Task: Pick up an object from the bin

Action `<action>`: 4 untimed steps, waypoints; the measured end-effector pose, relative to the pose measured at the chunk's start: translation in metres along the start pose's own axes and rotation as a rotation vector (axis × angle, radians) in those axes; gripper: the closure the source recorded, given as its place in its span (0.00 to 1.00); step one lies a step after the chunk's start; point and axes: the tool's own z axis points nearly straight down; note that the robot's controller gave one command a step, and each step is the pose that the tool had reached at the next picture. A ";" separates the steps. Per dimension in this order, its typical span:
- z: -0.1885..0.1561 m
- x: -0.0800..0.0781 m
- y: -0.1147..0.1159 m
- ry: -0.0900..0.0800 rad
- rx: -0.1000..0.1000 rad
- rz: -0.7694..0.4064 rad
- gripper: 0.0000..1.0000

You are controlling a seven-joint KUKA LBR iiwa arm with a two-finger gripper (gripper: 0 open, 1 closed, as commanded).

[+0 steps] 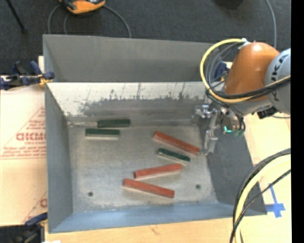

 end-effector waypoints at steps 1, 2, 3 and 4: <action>0.007 0.008 0.029 0.001 -0.001 0.001 0.00; -0.008 -0.021 -0.012 0.000 0.000 -0.194 1.00; -0.008 -0.021 -0.012 0.000 0.000 -0.195 1.00; 0.015 -0.019 -0.017 -0.009 0.003 -0.285 1.00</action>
Offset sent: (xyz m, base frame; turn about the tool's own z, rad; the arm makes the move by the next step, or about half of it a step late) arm 0.0194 -0.0104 0.0064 -0.1961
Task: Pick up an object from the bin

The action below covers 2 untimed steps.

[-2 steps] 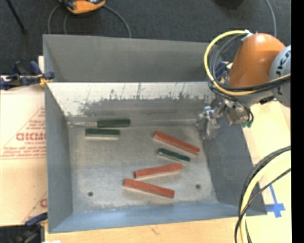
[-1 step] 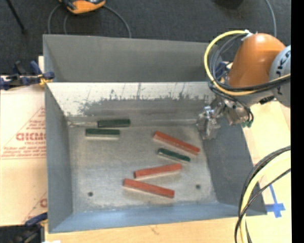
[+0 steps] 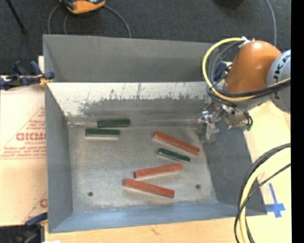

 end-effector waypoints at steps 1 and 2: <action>0.011 0.041 0.047 0.015 -0.010 -0.063 1.00; 0.047 0.026 0.059 0.008 -0.005 -0.140 1.00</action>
Offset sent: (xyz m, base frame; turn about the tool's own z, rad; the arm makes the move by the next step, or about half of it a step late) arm -0.0431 0.0506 -0.0523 -0.1402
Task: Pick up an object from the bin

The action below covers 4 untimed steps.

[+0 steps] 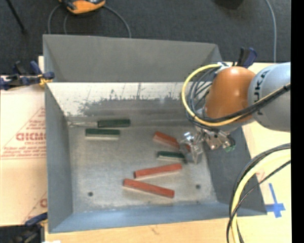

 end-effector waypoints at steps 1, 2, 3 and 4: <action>0.000 0.000 0.000 0.000 0.000 0.000 1.00; 0.001 -0.039 -0.014 -0.001 -0.002 -0.621 1.00; 0.001 -0.039 -0.014 -0.001 -0.002 -0.619 1.00; -0.027 -0.060 0.025 -0.005 -0.001 -0.670 0.00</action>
Offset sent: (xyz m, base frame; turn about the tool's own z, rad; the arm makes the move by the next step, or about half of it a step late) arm 0.0390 0.0046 -0.0047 -0.6248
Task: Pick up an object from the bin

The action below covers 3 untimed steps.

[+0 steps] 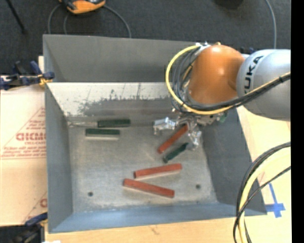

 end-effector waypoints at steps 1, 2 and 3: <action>0.001 0.001 0.000 0.000 -0.002 0.005 1.00; 0.001 0.001 0.000 0.001 -0.003 0.006 1.00; -0.109 0.011 0.026 0.004 -0.006 -0.010 1.00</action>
Offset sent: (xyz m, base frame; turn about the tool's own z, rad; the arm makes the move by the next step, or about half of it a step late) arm 0.0000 0.0000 0.0000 0.0000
